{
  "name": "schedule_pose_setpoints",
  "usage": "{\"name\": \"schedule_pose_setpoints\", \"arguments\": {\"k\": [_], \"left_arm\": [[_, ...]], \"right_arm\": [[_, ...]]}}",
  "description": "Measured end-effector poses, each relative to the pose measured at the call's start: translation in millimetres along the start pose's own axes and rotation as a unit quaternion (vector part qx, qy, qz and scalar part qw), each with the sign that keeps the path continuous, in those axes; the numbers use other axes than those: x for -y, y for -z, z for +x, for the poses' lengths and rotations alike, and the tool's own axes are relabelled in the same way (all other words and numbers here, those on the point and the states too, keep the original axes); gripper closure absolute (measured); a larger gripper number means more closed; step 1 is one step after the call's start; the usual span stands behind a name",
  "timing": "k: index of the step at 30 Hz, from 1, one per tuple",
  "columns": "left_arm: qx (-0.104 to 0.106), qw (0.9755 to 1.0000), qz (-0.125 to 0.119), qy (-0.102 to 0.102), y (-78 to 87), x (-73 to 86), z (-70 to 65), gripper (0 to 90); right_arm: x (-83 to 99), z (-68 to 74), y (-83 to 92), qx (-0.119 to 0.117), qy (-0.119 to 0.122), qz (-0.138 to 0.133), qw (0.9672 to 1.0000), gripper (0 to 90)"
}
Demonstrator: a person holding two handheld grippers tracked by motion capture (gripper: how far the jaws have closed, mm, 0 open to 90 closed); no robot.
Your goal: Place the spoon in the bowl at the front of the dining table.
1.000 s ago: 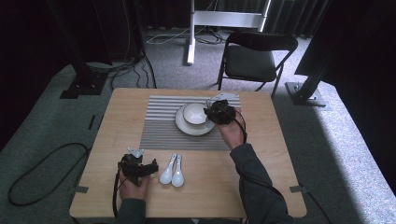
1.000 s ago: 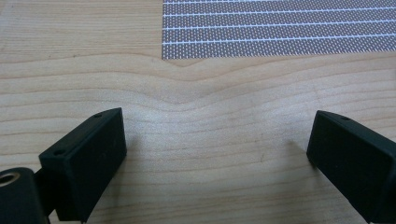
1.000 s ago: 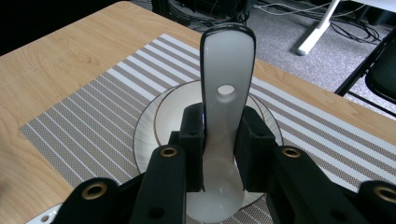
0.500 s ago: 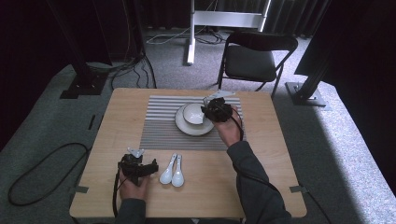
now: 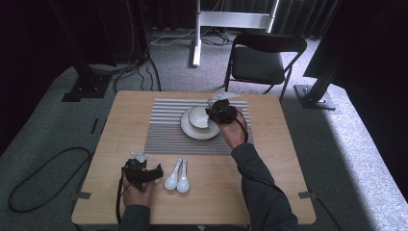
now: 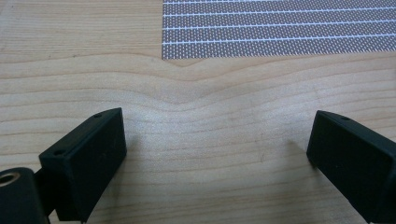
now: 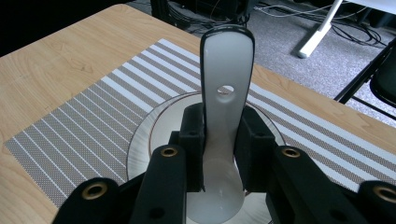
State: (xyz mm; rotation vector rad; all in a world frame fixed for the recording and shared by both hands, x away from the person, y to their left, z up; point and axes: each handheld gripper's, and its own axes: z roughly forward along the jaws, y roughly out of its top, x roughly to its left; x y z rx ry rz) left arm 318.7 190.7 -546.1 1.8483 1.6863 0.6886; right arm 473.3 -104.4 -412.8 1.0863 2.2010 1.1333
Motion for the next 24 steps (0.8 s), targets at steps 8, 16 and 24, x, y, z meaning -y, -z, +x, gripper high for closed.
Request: {"name": "schedule_pose_setpoints", "arguments": {"k": [8,16,24], "left_arm": [[0.0,1.0,0.0,0.001,0.0,0.0,-0.1,5.0],[0.0,1.0,0.0,0.0,0.0,0.0,0.0,5.0],[0.0,1.0,-0.001,0.001,-0.2,0.0,-0.2,5.0]], "right_arm": [[1.6,0.9,-6.4,0.002,0.011,0.0,0.9999,74.6],[-7.0,-1.8,-8.0,0.01,0.009,-0.008,0.9999,74.6],[-10.2,-3.4,-18.0,0.015,0.01,0.003,0.9998,74.7]]}}
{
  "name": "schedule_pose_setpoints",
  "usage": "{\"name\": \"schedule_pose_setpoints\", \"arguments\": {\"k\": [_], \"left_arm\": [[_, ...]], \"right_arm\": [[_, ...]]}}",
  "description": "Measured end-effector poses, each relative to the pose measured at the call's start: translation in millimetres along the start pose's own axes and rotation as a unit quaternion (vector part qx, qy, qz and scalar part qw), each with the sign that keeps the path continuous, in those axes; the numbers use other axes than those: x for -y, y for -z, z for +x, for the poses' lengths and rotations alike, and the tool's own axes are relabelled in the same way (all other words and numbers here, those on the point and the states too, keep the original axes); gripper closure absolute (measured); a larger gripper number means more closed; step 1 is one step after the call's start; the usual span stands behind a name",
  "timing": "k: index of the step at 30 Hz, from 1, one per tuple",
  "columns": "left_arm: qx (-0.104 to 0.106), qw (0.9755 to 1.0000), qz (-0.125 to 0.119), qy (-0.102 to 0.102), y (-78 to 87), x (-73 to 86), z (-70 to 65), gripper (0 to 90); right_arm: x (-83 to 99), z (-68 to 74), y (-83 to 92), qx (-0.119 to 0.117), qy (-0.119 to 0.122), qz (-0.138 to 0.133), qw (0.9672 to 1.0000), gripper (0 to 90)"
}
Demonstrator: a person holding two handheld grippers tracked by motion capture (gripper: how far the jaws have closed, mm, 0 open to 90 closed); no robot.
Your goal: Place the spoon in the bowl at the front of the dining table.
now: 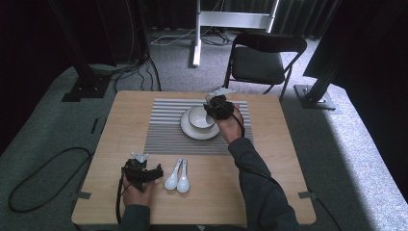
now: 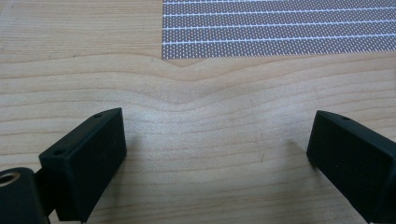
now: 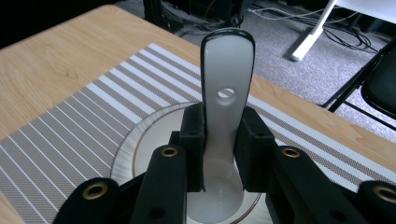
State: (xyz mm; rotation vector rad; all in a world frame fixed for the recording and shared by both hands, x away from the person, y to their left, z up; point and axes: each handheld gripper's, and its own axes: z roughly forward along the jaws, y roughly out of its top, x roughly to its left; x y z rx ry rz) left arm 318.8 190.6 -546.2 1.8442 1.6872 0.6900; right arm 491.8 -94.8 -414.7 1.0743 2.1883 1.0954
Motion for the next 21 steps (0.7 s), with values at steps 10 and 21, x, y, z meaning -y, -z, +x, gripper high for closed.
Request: {"name": "schedule_pose_setpoints", "arguments": {"k": [10,21], "left_arm": [[0.0,1.0,0.0,-0.001,0.0,0.0,0.1,5.0],[0.0,1.0,0.0,-0.001,0.0,0.0,0.0,5.0]], "right_arm": [[5.9,1.7,-17.2,0.01,0.032,0.029,0.999,74.8],[10.6,1.3,-33.2,0.004,0.027,0.046,0.9985,74.7]]}}
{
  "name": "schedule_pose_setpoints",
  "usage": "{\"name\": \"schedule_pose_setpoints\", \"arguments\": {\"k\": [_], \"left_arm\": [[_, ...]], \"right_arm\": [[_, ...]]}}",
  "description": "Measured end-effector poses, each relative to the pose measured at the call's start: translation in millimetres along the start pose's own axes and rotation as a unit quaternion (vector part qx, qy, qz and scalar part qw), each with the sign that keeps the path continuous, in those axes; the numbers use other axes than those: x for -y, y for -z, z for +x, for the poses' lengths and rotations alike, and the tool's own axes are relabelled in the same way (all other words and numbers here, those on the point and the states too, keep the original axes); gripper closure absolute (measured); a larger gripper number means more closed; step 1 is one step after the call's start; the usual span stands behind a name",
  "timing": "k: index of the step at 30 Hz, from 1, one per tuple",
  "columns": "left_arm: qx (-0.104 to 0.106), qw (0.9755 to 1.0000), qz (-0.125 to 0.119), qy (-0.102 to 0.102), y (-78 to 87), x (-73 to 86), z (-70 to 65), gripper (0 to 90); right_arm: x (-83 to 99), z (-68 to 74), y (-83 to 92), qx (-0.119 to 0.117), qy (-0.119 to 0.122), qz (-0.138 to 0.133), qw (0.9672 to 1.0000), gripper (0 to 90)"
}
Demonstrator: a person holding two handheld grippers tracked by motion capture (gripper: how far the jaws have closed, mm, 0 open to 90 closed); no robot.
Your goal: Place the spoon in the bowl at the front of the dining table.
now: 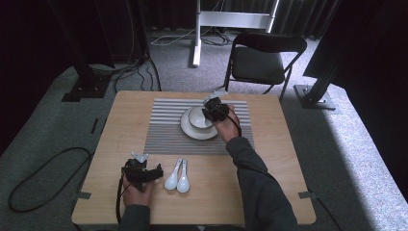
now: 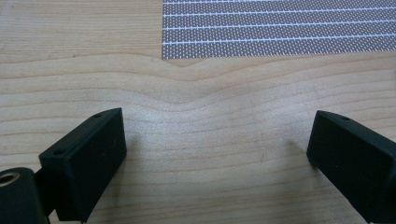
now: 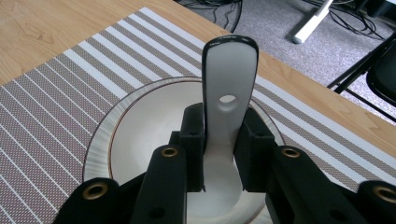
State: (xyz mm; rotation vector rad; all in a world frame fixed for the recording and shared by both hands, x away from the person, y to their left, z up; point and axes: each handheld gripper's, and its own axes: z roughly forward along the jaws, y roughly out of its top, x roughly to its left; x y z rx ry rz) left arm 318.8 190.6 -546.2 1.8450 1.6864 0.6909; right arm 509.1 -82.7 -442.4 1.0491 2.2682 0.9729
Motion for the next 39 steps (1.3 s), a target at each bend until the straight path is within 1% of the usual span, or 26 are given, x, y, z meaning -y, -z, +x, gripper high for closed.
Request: {"name": "schedule_pose_setpoints", "arguments": {"k": [3,6,8,9,14,17,22,34,39], "left_arm": [[0.0,1.0,0.0,0.0,-0.1,0.0,0.0,5.0],[0.0,1.0,0.0,0.0,-0.1,0.0,0.0,5.0],[0.0,1.0,0.0,0.0,-0.1,0.0,0.0,5.0],[0.0,1.0,0.0,-0.001,-0.1,0.0,0.2,5.0],[0.0,1.0,-0.001,0.0,-0.1,0.0,0.0,5.0],[-0.001,1.0,0.0,0.0,-0.1,0.0,0.1,5.0],[-0.001,1.0,0.0,0.0,-0.1,0.0,0.1,5.0],[0.0,1.0,0.0,0.0,0.0,0.0,0.0,5.0],[0.0,1.0,0.0,0.0,0.0,0.0,0.1,5.0]], "right_arm": [[-0.5,1.6,-2.3,-0.001,0.002,0.002,1.0,74.8],[-2.3,3.4,-6.2,-0.007,-0.003,0.005,1.0,74.8],[-2.9,4.5,-6.9,-0.007,-0.004,0.004,1.0,74.8],[-4.7,7.0,-9.1,-0.007,0.002,0.007,0.9999,74.8],[-7.8,8.5,-14.5,-0.005,0.009,0.014,0.9998,74.8],[-10.0,9.8,-18.1,-0.007,0.008,0.021,0.9997,74.8],[-13.4,13.5,-25.5,-0.005,0.021,0.032,0.9993,74.8],[-19.2,24.7,-46.1,-0.001,0.025,0.055,0.9982,74.9],[-19.6,30.3,-50.2,-0.007,0.028,0.059,0.9979,74.9]]}}
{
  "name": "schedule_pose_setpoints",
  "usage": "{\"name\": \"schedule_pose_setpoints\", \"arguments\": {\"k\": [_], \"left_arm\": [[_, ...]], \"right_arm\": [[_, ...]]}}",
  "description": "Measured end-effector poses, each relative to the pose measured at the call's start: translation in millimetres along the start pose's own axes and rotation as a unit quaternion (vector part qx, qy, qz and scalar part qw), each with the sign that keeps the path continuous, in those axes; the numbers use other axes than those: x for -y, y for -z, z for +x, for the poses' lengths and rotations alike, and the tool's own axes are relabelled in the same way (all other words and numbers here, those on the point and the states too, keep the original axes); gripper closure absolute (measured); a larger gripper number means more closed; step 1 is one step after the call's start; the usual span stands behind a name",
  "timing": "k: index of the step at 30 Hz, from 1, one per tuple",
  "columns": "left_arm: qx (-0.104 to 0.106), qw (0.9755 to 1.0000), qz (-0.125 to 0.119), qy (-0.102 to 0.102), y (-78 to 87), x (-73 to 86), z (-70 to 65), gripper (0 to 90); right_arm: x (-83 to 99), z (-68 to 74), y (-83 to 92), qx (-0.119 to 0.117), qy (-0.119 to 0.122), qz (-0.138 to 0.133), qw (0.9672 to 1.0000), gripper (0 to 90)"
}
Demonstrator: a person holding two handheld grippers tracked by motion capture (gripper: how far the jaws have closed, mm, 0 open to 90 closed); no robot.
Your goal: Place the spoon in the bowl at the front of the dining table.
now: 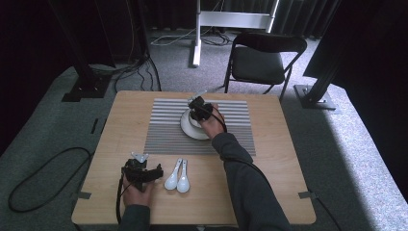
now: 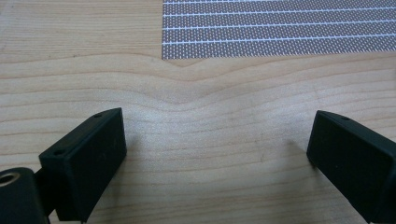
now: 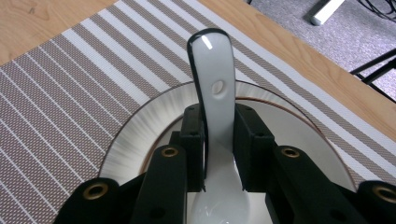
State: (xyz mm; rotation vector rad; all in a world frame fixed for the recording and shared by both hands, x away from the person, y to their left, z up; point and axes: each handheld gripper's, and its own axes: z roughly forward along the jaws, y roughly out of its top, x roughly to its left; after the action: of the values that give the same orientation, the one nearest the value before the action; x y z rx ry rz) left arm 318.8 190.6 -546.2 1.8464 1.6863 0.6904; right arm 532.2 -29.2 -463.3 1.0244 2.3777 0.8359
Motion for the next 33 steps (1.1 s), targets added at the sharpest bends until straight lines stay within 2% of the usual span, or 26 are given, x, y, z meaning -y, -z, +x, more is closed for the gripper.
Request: {"name": "schedule_pose_setpoints", "arguments": {"k": [10,21,26,28,33], "left_arm": [[0.0,1.0,0.0,0.0,0.0,0.0,0.0,5.0],[0.0,1.0,-0.001,0.0,-0.2,-0.1,-0.3,5.0],[0.0,1.0,0.0,0.0,-0.2,-0.1,-0.5,5.0],[0.0,1.0,0.0,0.0,-0.2,-0.1,-0.6,5.0],[-0.001,1.0,-0.001,0.0,-0.2,-0.2,-0.8,5.0]], "right_arm": [[0.7,2.0,-8.0,-0.001,-0.004,0.017,0.9999,75.4],[5.8,3.1,-13.4,0.005,0.01,0.03,0.9995,75.0],[6.7,1.5,-8.7,-0.004,0.015,0.03,0.9994,63.9],[8.0,-0.1,-4.2,-0.008,0.013,0.022,0.9996,58.0],[8.9,-6.6,12.3,-0.014,0.003,-0.006,0.9999,52.9]]}}
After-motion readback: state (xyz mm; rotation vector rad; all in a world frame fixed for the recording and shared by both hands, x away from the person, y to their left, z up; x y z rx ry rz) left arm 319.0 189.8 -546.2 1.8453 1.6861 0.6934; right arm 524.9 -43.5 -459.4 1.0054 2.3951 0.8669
